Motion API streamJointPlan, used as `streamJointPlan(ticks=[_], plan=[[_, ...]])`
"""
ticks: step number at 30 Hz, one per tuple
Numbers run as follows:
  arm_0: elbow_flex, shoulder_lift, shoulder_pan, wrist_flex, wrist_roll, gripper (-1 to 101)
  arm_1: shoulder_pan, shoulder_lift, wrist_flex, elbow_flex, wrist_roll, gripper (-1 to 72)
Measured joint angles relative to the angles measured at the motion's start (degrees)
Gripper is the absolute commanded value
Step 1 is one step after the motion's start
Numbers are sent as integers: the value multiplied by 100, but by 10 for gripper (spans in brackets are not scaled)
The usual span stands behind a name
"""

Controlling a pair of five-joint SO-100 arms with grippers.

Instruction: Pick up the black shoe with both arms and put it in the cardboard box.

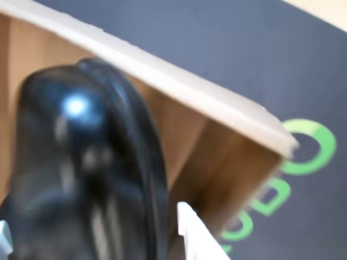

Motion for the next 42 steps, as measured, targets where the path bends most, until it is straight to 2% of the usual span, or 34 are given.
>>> streamJointPlan(ticks=[9,13,15,16,18,19,20,21,27,34,42], plan=[[-123,712,88,800,-105,722,-97,1266,0,1222,0,453],[-132,1081,62,1195,-123,714,-88,1872,0,1714,0,290],[-132,1336,9,1389,-123,528,-88,2188,0,2039,0,172],[-132,1459,9,1494,-70,402,-88,2329,0,2180,0,128],[-132,1705,44,1723,105,266,-88,2628,0,2531,0,18],[-132,1802,53,1863,167,173,-88,2760,0,2672,0,-2],[-132,1916,26,1960,246,67,-62,2900,0,2821,0,-2],[-132,2048,-9,2013,290,1,-35,3041,0,2971,0,-2],[-149,2856,-343,2927,527,-1,35,3955,0,3718,114,-2],[-158,3709,-1195,4219,703,-2,712,5142,0,4509,281,-2],[738,5370,-1600,4377,914,-2,1485,6979,9,5124,308,-2]])
